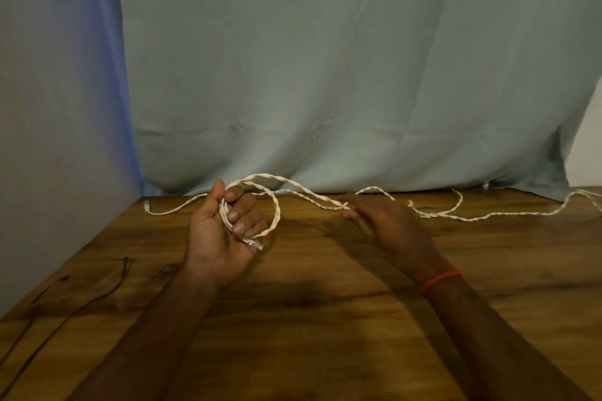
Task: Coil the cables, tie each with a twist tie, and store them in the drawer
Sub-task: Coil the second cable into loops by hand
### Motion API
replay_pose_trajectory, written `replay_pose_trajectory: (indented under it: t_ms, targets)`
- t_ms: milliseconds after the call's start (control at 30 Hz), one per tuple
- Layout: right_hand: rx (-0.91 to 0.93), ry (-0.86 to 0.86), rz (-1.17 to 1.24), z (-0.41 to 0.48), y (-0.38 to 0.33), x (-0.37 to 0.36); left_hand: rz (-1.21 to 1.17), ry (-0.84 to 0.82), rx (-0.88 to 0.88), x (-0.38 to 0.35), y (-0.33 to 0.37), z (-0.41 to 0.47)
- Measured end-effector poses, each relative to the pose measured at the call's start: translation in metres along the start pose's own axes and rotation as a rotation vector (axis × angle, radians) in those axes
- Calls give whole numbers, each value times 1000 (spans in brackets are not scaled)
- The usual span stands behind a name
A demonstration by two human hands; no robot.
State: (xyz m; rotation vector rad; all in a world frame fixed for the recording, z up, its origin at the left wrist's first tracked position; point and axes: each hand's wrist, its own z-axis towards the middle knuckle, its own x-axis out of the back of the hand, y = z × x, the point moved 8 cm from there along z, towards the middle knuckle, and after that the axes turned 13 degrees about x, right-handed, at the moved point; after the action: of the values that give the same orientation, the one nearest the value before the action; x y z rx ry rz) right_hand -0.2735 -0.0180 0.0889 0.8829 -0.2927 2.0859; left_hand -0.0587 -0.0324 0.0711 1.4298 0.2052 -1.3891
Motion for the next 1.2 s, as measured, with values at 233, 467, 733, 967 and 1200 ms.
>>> replay_pose_trajectory:
  t_ms: [233,467,733,967,1200]
  targets:
    - [153,-110,-144,13,-36,7,60,291,-123,1,7,-8]
    - [429,-206,-134,18,-99,-3,403,326,-196,-8,3,-4]
    - [516,-169,-83,18,-111,0,660,425,-202,-8,-12,-1]
    - [588,-127,90,20,-115,-5,760,386,-203,-26,-31,-3]
    - [506,9,89,21,-122,6,1207,424,-397,-29,-28,-13]
